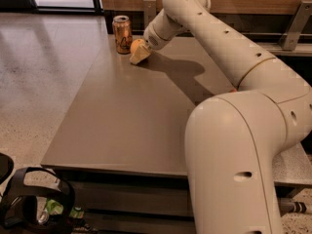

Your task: Move orange near orange can

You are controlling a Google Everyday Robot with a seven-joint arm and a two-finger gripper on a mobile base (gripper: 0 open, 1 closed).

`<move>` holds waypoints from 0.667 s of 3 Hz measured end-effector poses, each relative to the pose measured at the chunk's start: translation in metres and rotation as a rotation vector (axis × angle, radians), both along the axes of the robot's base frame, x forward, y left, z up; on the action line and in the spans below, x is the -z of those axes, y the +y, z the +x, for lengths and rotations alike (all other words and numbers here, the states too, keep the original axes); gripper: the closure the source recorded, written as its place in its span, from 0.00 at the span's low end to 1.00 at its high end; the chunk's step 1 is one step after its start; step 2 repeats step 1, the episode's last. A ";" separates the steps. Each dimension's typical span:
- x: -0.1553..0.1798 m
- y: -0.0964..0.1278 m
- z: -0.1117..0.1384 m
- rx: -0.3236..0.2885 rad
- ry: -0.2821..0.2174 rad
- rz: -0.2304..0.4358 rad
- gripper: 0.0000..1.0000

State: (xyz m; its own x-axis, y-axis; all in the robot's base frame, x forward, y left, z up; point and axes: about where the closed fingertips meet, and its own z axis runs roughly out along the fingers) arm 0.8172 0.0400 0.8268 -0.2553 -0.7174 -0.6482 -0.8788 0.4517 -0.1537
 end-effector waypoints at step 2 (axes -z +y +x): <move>0.001 0.001 0.000 -0.001 0.002 0.000 0.00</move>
Offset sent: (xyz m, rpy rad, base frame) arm 0.0000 0.0000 0.0000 0.0000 0.0000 0.0000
